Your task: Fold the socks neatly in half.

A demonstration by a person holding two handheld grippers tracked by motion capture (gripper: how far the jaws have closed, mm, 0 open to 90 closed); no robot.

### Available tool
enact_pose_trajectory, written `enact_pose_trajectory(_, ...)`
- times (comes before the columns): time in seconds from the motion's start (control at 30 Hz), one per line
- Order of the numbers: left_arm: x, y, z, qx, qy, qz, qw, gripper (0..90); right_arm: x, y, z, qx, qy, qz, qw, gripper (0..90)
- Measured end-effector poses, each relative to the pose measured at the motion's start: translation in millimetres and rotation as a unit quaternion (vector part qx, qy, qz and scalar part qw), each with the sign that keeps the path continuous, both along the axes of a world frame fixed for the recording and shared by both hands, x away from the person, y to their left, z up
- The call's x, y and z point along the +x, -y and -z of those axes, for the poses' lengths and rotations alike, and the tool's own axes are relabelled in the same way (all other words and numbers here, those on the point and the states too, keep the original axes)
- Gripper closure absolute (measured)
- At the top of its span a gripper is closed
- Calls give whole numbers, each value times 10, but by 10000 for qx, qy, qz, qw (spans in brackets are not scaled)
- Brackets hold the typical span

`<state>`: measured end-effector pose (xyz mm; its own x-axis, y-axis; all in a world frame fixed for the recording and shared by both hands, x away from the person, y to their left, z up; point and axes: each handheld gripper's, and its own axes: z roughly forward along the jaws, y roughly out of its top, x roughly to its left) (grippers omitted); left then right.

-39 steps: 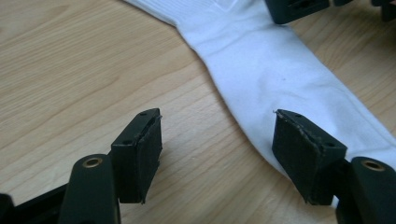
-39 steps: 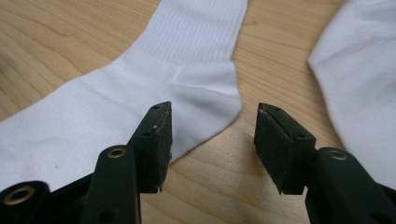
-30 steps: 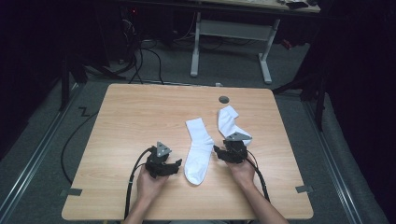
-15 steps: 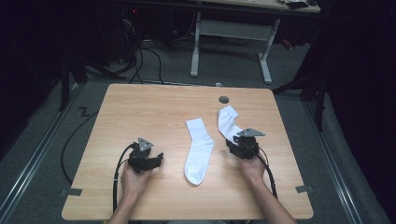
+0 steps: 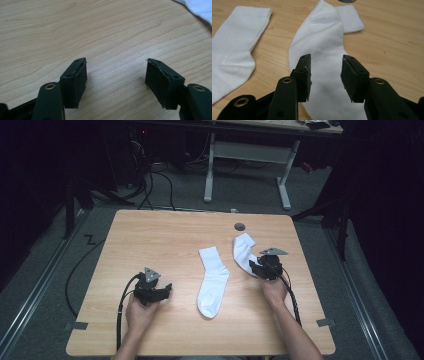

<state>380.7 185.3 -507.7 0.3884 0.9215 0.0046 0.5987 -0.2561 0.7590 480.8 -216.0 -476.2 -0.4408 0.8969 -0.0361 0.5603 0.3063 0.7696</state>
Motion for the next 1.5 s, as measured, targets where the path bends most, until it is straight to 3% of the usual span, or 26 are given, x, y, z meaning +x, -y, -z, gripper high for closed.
enact_pose_trajectory(0.13, 0, 0, 0, -2, -6, -1, 10000, 333, 157, -79, 29, -175, -121, 52, 9998, 582)
enact_pose_trajectory(0.23, 0, 0, 0, -2, -5, -2, 10000, 332, 238, -121, 32, -132, -195, 81, 9997, 570)
enact_pose_trajectory(0.43, 1, -1, 1, -4, -5, -32, 10000, 331, 305, -169, 68, 20, -310, 57, 9995, 550)
enact_pose_trajectory(0.57, 1, -1, 1, -2, -6, -36, 10000, 331, 362, -145, 160, -111, -543, 117, 9984, 525)
enact_pose_trajectory(0.67, 1, -1, 1, -4, -6, -38, 10000, 331, 362, -111, 178, -59, -574, 140, 9982, 534)
enact_pose_trajectory(0.77, 1, -1, 1, -1, -5, -38, 10000, 331, 315, -86, 184, -161, -503, 30, 9986, 656)
enact_pose_trajectory(0.8, 1, -1, 1, -1, -5, -38, 10000, 330, 315, -86, 184, -161, -503, 30, 9986, 656)
enact_pose_trajectory(0.9, 1, -1, 1, 0, -5, -41, 10000, 330, 282, -67, 185, -132, -494, -24, 9987, 807)
enact_pose_trajectory(1.03, 1, -1, 1, 0, -7, -42, 10000, 330, 264, -52, 178, -141, -521, -125, 9985, 849)
enact_pose_trajectory(1.13, 1, -1, 1, -2, -7, -41, 10000, 330, 255, -24, 180, -8, -547, -148, 9984, 858)
enact_pose_trajectory(1.27, 1, -1, 0, -2, -7, -42, 10000, 330, 188, -1, 105, 186, -335, -225, 9990, 860)
enact_pose_trajectory(1.3, 1, -1, 0, -2, -8, -43, 10000, 329, 148, 0, 9, 272, -157, -285, 9991, 860)
enact_pose_trajectory(1.37, 1, -1, 0, -1, -9, -42, 10000, 329, 132, 0, -29, 287, -74, -313, 9991, 861)
enact_pose_trajectory(1.4, 1, -1, 0, -1, -9, -42, 10000, 329, 90, -2, -133, 352, 101, -388, 9986, 861)
enact_pose_trajectory(1.47, 1, -1, 0, -1, -8, -43, 10000, 329, 66, -8, -182, 383, 159, -417, 9983, 861)
enact_pose_trajectory(1.5, 1, -1, 1, 0, -8, -45, 10000, 329, 19, -31, -280, 387, 272, -502, 9976, 860)
